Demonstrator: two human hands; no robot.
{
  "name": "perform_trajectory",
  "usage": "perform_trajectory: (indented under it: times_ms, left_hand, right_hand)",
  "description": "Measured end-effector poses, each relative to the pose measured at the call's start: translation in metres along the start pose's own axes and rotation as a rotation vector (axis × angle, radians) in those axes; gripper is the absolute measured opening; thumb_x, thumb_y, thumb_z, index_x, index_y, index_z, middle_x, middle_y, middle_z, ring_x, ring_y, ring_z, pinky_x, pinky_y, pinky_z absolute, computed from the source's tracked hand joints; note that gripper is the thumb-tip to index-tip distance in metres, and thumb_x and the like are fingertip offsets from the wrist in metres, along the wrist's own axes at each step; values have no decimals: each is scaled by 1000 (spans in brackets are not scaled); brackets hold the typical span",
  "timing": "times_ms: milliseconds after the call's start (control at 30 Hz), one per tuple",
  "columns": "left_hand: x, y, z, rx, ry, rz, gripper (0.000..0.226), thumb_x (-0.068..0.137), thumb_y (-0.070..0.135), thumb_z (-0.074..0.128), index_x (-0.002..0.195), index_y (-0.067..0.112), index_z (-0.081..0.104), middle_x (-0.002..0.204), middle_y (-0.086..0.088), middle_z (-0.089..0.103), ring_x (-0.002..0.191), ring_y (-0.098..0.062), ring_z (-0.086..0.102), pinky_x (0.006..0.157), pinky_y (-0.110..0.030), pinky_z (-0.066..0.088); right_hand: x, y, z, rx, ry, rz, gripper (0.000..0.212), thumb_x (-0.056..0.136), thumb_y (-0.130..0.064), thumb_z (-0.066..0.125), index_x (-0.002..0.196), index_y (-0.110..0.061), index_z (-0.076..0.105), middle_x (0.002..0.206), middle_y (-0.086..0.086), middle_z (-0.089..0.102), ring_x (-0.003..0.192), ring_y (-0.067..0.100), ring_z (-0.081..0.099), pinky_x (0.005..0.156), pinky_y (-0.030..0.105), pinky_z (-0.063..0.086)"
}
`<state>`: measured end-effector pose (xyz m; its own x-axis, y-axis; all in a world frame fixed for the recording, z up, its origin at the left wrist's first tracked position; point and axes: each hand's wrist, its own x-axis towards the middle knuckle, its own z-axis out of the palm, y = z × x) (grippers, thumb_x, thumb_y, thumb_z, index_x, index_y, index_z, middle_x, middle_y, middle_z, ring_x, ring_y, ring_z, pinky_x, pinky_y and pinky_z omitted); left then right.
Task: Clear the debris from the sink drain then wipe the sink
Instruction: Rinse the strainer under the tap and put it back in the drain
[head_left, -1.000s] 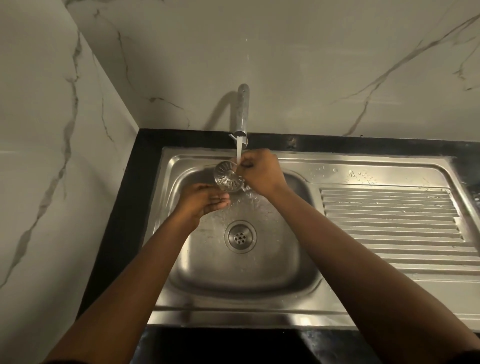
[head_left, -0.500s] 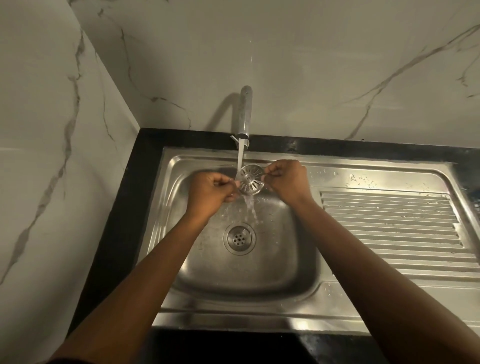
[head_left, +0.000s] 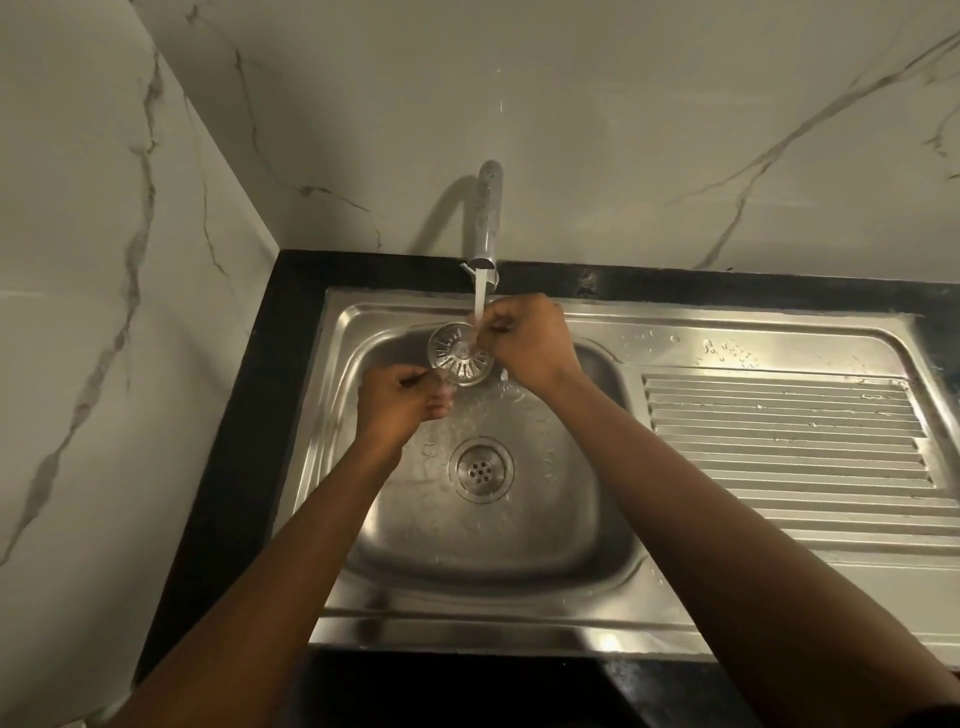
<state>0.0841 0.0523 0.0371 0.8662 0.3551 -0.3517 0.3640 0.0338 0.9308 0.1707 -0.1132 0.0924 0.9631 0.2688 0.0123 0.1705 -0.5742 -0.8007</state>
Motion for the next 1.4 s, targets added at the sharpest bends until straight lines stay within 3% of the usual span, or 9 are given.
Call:
perform_trajectory:
  times_ms: [133, 367, 500, 667, 867, 1067, 1167, 1267, 1400]
  left_hand:
    - [3, 5, 6, 20, -3, 20, 7, 95, 7, 74, 95, 0, 77, 90, -25, 79, 81, -35, 78, 75, -39, 66]
    - [2, 8, 9, 91, -8, 123, 6, 93, 5, 77, 98, 2, 79, 84, -9, 81, 70, -17, 79, 70, -33, 67]
    - [-3, 2, 1, 74, 27, 93, 5, 93, 8, 78, 95, 4, 79, 83, -15, 81, 75, -29, 81, 72, -39, 67]
    - [-13, -7, -8, 19, 67, 31, 11, 95, 12, 75, 93, 2, 79, 80, -19, 80, 75, -39, 79, 74, -44, 67]
    - [-15, -2, 0, 20, 26, 0, 14, 98, 14, 70, 89, 6, 79, 77, -17, 79, 74, -38, 79, 70, -41, 67]
    - [-14, 13, 15, 61, -45, 86, 22, 99, 23, 74, 90, 3, 79, 77, -13, 80, 71, -27, 80, 64, -30, 64]
    - [-11, 21, 21, 86, -78, 137, 24, 97, 24, 76, 90, 1, 79, 80, -16, 80, 72, -26, 80, 65, -30, 65]
    - [-7, 28, 23, 61, -108, 182, 19, 98, 18, 74, 93, 0, 79, 85, -18, 81, 77, -23, 80, 69, -28, 65]
    - [-2, 33, 17, 36, -82, 236, 8, 95, 14, 77, 99, 10, 82, 88, -8, 83, 84, -28, 82, 79, -40, 67]
  right_hand:
    - [1, 15, -8, 36, 28, 73, 15, 85, -4, 78, 95, -14, 82, 86, -9, 78, 75, -4, 71, 67, 3, 50]
    - [-8, 30, -12, 1, 73, 152, 29, 82, -5, 80, 73, -32, 71, 71, -17, 72, 64, -9, 67, 61, 5, 49]
    - [-11, 26, -4, 32, 55, 138, 15, 84, -9, 80, 82, -24, 80, 76, -13, 77, 67, -1, 71, 68, 20, 59]
    - [-3, 12, 5, 69, -1, 49, 11, 86, -10, 78, 90, -19, 83, 85, -9, 80, 78, 1, 74, 76, 18, 58]
    - [0, 21, 0, 130, -8, 110, 15, 83, -5, 81, 91, -18, 83, 85, -10, 79, 79, 1, 75, 79, 20, 61]
    - [-9, 47, -18, 117, -89, 301, 33, 78, 0, 81, 70, -31, 77, 65, -18, 75, 59, 2, 73, 59, 18, 61]
    - [-18, 57, -18, 269, -105, 432, 21, 81, 5, 77, 80, -15, 80, 66, -2, 77, 55, 13, 72, 53, 21, 59]
    - [-22, 61, -9, 508, -110, 596, 11, 86, 5, 76, 94, -3, 76, 84, 14, 78, 63, 16, 72, 60, 26, 60]
    - [-13, 52, 8, 848, -233, 784, 14, 96, 3, 66, 107, 0, 74, 92, 13, 78, 76, 16, 74, 66, 25, 61]
